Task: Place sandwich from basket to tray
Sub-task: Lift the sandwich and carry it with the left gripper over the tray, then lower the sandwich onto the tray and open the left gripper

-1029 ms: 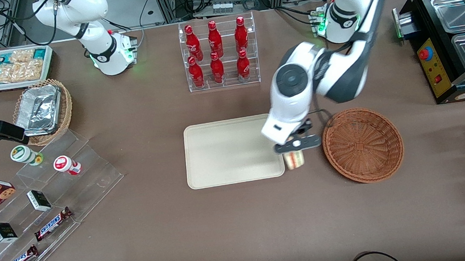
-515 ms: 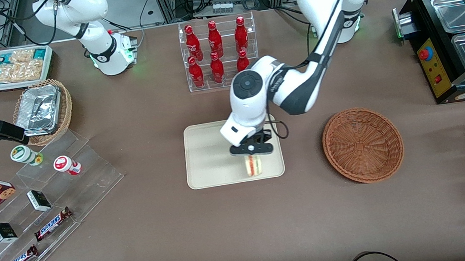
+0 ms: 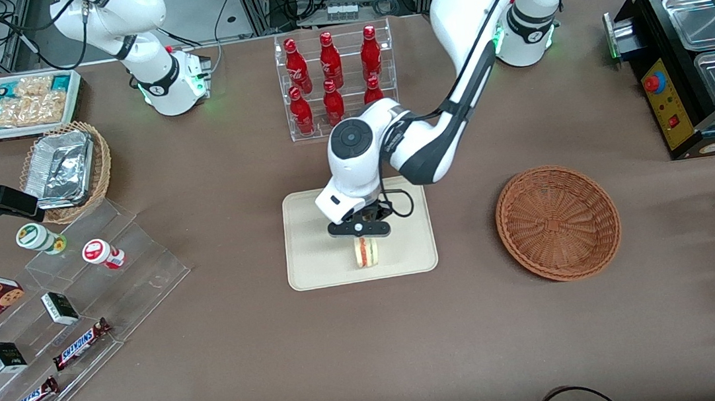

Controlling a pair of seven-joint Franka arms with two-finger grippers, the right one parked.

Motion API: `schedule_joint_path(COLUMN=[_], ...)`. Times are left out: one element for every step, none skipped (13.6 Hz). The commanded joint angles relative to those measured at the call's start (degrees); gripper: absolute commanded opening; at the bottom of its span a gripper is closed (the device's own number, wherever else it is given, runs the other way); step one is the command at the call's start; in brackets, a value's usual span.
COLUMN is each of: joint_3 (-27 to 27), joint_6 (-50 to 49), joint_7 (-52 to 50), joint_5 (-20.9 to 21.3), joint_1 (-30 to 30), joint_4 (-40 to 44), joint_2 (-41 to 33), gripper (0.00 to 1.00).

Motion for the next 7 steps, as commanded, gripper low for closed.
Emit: schedule_joint_path(joint_3=[0.7,0.7,0.7,0.7,0.7,0.7,0.7], joint_6=[-0.1,-0.1,-0.1,-0.1,-0.1,-0.2,-0.3], joint_7=[-1.7,-1.8,-2.1,-2.2,-2.1,-2.0,-2.2], joint_5=[0.3,0.3,0.3,0.3,0.3,0.3,0.3], joint_1=[-1.3,-1.6,-2.0,-2.3,-2.3,-2.4,-2.4], joint_4=[3.0,3.0,3.0,3.0,2.9,2.9,2.8], joint_2=[2.8,3.2,3.6,4.0,4.1,4.1,4.0], gripper=[0.0,0.0,0.0,0.0,0.0,0.0,0.16])
